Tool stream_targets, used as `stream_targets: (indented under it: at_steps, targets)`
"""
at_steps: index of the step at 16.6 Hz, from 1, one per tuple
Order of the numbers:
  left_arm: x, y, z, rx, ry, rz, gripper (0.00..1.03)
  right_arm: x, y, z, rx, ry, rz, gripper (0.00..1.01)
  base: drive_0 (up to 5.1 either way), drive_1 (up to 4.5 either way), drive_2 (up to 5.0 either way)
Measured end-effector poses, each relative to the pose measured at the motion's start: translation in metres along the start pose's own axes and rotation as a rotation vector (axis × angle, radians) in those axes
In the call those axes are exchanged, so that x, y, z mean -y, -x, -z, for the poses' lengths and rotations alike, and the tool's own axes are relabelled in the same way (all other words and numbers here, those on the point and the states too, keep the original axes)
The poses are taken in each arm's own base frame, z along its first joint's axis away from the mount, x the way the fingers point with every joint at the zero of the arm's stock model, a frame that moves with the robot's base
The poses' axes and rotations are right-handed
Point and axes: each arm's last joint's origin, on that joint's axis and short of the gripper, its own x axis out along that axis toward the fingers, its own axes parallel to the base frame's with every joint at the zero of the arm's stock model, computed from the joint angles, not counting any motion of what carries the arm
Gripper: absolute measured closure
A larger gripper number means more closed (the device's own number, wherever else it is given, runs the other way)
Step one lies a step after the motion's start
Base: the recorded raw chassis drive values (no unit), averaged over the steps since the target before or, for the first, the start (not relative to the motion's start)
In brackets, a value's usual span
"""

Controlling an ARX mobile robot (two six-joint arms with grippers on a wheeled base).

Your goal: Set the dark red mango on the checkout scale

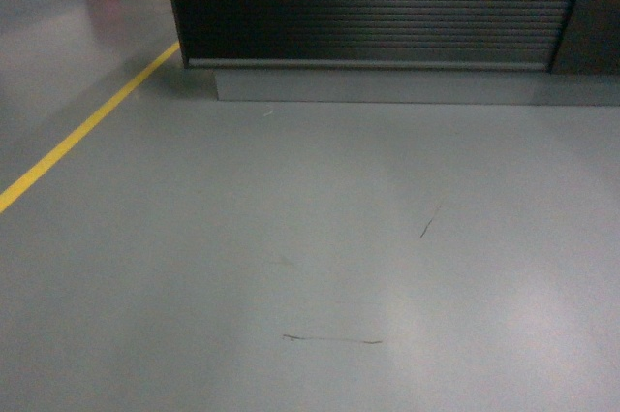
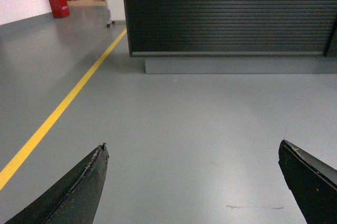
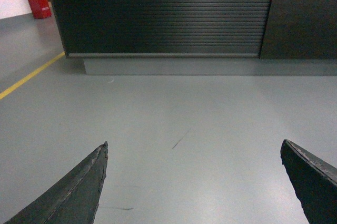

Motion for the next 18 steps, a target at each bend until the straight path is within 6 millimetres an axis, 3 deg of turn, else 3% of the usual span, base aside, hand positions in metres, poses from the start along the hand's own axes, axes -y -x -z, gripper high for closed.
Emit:
stream_targets:
  at_steps: [18]
  targets:
    - [0.0000, 0.0000, 0.0001, -0.001, 0.000, 0.000, 0.05, 0.0000, 0.0000, -0.0001, 0.001, 0.000, 0.000, 0.03, -0.1, 4.13, -4.2]
